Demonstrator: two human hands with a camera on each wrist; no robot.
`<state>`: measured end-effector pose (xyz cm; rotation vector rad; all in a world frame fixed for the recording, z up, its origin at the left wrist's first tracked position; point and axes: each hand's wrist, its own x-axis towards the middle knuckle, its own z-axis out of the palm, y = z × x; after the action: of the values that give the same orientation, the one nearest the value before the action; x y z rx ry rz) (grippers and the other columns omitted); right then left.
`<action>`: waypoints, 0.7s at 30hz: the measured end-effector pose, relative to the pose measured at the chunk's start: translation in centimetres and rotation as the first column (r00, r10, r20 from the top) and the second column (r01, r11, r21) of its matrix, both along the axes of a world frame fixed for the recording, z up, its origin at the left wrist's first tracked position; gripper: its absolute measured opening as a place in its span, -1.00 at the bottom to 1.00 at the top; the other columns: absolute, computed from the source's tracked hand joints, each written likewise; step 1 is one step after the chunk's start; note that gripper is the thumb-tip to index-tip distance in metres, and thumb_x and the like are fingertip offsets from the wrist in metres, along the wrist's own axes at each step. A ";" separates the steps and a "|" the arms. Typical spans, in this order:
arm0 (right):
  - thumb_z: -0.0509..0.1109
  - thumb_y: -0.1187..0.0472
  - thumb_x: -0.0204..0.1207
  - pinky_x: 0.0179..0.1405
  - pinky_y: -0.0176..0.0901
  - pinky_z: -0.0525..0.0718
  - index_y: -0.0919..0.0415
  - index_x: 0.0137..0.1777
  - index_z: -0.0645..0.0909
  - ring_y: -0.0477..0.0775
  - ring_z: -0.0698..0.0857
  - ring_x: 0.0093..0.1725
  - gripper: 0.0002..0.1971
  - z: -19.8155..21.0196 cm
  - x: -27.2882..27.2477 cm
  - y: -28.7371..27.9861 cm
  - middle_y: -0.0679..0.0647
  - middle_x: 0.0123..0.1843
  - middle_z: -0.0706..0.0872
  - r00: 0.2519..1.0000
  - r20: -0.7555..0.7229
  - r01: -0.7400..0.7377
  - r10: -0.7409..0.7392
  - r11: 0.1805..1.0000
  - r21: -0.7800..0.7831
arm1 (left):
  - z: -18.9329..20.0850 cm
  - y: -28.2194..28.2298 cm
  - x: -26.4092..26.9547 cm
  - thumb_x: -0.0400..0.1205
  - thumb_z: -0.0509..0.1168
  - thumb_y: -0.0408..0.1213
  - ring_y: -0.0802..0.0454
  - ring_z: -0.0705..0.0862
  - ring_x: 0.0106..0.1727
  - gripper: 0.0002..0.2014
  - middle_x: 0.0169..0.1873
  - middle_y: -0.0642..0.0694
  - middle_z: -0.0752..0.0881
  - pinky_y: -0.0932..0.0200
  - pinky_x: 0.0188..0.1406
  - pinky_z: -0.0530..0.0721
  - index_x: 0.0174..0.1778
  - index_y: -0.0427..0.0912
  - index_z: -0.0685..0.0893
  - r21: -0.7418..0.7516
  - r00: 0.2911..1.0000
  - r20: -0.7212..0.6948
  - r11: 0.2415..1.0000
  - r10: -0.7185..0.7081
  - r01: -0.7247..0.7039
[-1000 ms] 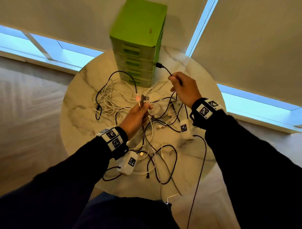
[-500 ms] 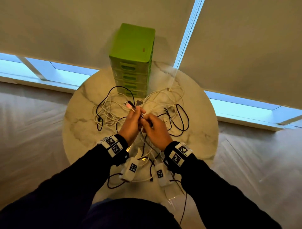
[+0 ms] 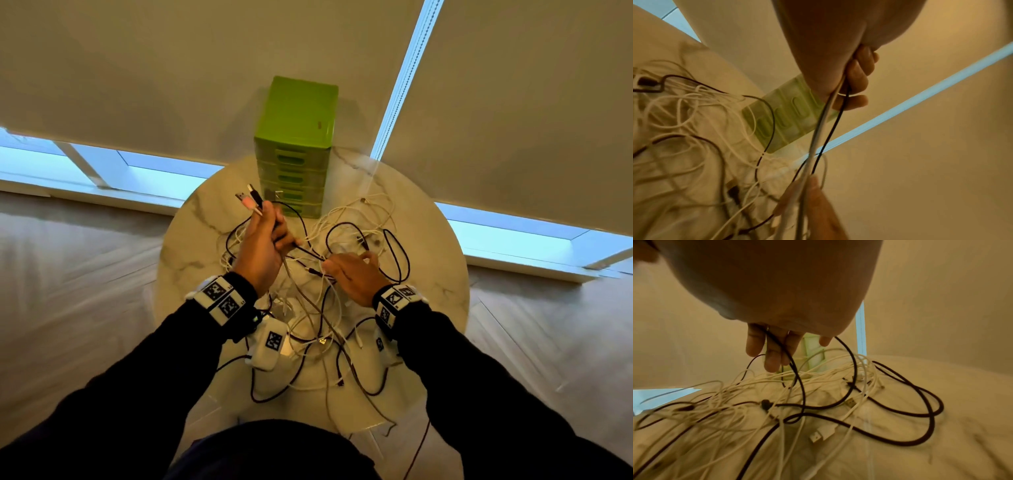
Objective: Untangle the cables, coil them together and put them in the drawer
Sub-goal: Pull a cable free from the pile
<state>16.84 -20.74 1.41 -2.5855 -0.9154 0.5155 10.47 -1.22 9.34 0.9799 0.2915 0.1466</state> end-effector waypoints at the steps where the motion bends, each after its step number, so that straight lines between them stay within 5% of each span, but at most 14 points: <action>1: -0.15 -0.12 0.81 0.41 0.25 0.14 -0.21 0.06 0.50 0.00 0.56 0.29 -0.65 0.2 0.6 -0.2 -0.15 0.18 0.67 1.000 -0.001 0.018 -0.018 0.999 -0.029 | 0.8 0.6 0.1 0.85 -0.03 0.01 0.12 0.22 -0.51 -0.63 -0.51 0.09 0.21 0.17 -0.32 0.57 -0.18 -0.08 0.43 -0.027 1.000 0.021 1.000 0.014 -0.014; 4: -0.17 -0.17 0.80 0.47 0.30 0.08 -0.28 0.03 0.52 0.03 0.46 0.44 -0.61 0.6 2.2 -0.7 -0.14 0.25 0.72 0.995 0.028 0.104 -0.101 0.981 -0.163 | 2.7 2.8 0.3 0.85 -0.02 0.00 0.14 0.16 -0.51 -0.64 -0.51 0.09 0.22 0.24 -0.44 0.33 -0.17 -0.07 0.46 -0.003 0.995 0.089 0.999 0.037 -0.037; 7: -0.15 -0.22 0.78 0.41 0.27 0.14 -0.20 0.14 0.67 0.08 0.52 0.39 -0.49 1.6 3.2 0.5 -0.03 0.09 0.77 0.975 0.135 0.201 -0.176 0.958 -0.205 | 2.3 4.5 0.5 0.87 -0.02 -0.05 0.18 0.21 -0.51 -0.64 -0.52 0.13 0.29 0.29 -0.47 0.24 -0.20 -0.07 0.45 0.172 0.998 0.065 0.985 0.020 -0.031; 10: -0.08 -0.28 0.75 0.34 0.19 0.39 -0.04 -0.17 0.63 0.19 0.70 0.00 -0.45 3.4 3.4 3.5 0.01 -0.26 0.71 0.952 0.124 0.271 -0.279 0.960 0.078 | 0.5 4.2 0.5 0.87 -0.02 -0.02 0.21 0.34 -0.49 -0.60 -0.47 0.09 0.44 0.30 -0.46 0.29 -0.18 -0.09 0.53 0.379 0.995 -0.095 0.923 -0.032 0.066; 12: -0.03 -0.33 0.69 0.06 0.21 0.62 0.05 -0.31 0.54 0.22 0.68 -0.24 -0.42 4.3 2.4 5.4 0.05 -0.38 0.66 0.948 0.089 0.261 -0.306 0.905 0.336 | -0.8 3.4 0.5 0.86 -0.03 0.01 0.21 0.45 -0.46 -0.54 -0.39 0.01 0.60 0.32 -0.42 0.38 -0.15 -0.14 0.64 0.430 0.976 -0.211 0.892 -0.051 0.140; 17: 0.00 -0.14 0.78 -0.05 0.03 0.69 -0.04 0.27 0.74 0.05 0.79 -0.12 -0.52 5.1 -0.8 7.3 0.01 -0.08 0.85 0.970 0.176 0.065 -0.166 0.879 0.472 | -1.2 2.5 1.3 0.87 -0.03 0.00 0.10 0.64 -0.29 -0.43 -0.32 -0.02 0.80 0.24 -0.47 0.32 -0.28 -0.02 0.79 0.236 0.947 -0.311 0.959 -0.077 0.156; 21: -0.03 -0.13 0.79 -0.07 0.07 0.68 0.01 0.25 0.74 0.01 0.76 -0.20 -0.50 5.2 -1.3 6.8 0.00 -0.16 0.83 0.966 0.164 0.093 -0.198 0.864 0.494 | -0.4 2.0 1.5 0.86 0.02 -0.03 0.15 0.73 -0.30 -0.54 -0.33 0.01 0.81 0.23 -0.47 0.25 -0.16 -0.16 0.70 0.129 0.922 -0.345 0.964 -0.175 0.231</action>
<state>15.50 -13.89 6.58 -2.2419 -0.7797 -0.0386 11.93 0.77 8.94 1.1969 0.4883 -0.1908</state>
